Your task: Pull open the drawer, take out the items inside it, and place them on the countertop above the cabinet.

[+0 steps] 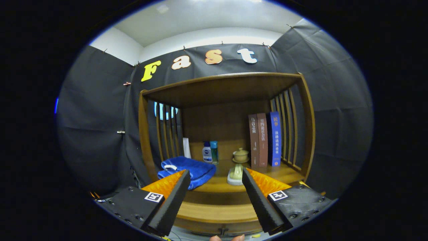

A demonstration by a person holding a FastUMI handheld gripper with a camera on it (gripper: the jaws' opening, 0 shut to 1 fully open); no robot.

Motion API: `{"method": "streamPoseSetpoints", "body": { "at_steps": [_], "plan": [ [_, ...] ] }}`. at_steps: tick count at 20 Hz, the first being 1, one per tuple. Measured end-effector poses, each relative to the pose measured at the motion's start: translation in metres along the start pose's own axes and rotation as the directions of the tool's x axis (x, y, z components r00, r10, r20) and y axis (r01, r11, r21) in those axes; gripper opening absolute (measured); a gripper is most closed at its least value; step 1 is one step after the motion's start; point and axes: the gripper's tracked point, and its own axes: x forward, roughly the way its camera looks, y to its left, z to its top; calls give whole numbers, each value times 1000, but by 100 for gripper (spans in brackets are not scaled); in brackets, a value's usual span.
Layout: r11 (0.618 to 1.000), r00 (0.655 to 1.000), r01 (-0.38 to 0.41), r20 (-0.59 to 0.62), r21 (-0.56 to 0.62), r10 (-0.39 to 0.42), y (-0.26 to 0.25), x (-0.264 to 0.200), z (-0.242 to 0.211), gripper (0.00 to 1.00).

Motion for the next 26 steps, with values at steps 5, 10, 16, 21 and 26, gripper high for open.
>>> {"method": "streamPoseSetpoints", "body": {
  "at_steps": [5,10,16,21,26],
  "plan": [
    [995,999,39,-23,-91,-42,4,-34,-62,98],
    [994,992,65,-103,-87,-74,0,-46,-136,99],
    [990,977,114,-169,-88,-127,-22,-29,-183,99],
    [988,978,129,-156,-88,-141,-24,-18,-190,100],
    [987,975,125,-172,-99,-141,-25,-8,-191,99]
  ]
}}
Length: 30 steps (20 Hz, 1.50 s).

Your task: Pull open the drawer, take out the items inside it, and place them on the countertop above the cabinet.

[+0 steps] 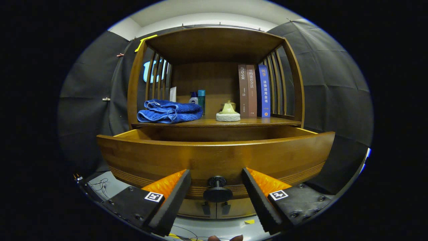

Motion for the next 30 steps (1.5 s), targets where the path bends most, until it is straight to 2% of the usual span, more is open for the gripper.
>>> {"method": "streamPoseSetpoints", "body": {
  "at_steps": [22,30],
  "plan": [
    [999,998,11,-67,-30,-13,1,116,11,100],
    [998,998,25,-55,-54,-28,1,120,10,99]
  ]
}}
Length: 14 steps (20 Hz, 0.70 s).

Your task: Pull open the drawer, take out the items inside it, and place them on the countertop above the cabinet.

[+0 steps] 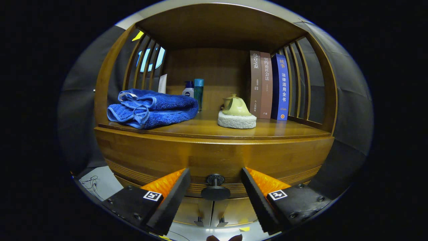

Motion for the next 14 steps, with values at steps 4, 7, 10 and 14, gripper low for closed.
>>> {"method": "streamPoseSetpoints", "body": {
  "at_steps": [4,7,10,14],
  "plan": [
    [1000,1000,-6,28,2,6,1,-13,20,99],
    [1000,997,-17,79,-21,19,3,-39,54,99],
    [999,993,-34,111,-9,35,6,-70,85,99],
    [998,989,-54,143,34,48,4,-111,119,98]
  ]
}}
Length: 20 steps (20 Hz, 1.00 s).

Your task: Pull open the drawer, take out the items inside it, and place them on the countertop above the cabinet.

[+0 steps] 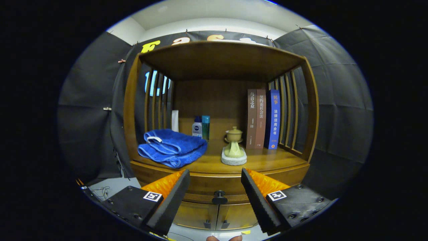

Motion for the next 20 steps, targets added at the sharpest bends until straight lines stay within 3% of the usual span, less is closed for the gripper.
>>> {"method": "streamPoseSetpoints", "body": {
  "at_steps": [12,20],
  "plan": [
    [999,1000,2,30,-36,-1,-15,-80,56,98],
    [999,997,-30,69,25,29,-2,-104,81,98]
  ]
}}
